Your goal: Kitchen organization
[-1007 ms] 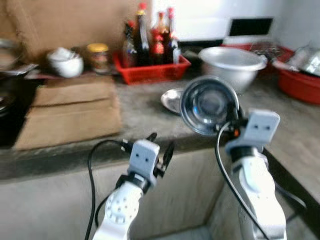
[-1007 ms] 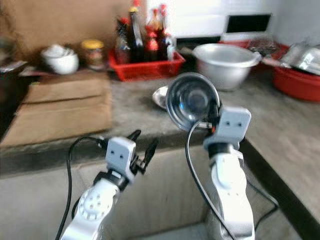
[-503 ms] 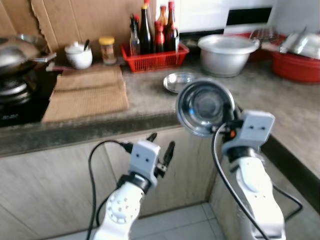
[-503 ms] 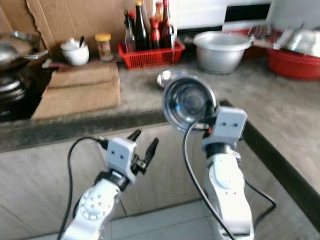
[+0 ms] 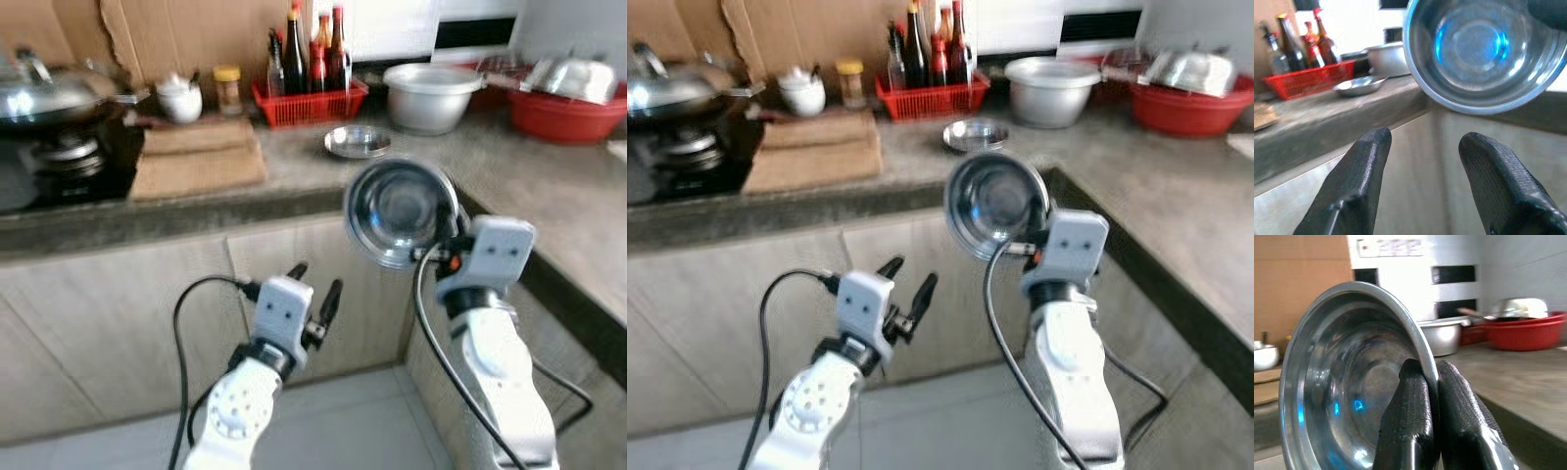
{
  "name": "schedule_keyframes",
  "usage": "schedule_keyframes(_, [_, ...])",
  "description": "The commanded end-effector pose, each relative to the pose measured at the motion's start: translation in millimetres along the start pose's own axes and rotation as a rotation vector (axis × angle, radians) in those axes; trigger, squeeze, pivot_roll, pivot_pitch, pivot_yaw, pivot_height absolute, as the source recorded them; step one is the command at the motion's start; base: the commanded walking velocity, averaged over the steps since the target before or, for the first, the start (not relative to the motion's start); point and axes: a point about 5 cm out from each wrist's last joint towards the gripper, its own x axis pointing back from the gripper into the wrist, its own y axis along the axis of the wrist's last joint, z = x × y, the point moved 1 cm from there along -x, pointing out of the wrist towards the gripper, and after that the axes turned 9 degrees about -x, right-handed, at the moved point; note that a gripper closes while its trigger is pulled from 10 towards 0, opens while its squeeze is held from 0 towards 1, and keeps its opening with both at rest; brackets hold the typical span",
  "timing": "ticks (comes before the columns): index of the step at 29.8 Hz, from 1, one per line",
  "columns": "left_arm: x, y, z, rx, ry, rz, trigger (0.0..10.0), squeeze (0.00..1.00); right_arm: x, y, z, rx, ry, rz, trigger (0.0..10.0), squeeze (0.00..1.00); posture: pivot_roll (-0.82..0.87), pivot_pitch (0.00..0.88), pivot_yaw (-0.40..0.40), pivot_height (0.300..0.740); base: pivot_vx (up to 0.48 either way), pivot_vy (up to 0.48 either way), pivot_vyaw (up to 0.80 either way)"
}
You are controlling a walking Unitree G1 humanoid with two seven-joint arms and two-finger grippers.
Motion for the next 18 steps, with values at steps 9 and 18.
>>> schedule_keyframes(9, [0.4,-0.2,3.1,-0.014,-0.003,-0.003,10.0,0.00,0.8,4.7,5.4,-0.013,0.018,-0.023,10.0,0.00,0.00,0.000,-0.007,0.740,-0.343,0.000,0.00])
schedule_keyframes(18, [-0.6,0.4,3.3,-0.014,0.000,-0.003,10.0,0.00,0.7,4.1,5.0,-0.014,0.015,-0.022,10.0,0.00,0.00,0.000,-0.008,0.740,-0.343,0.000,0.00])
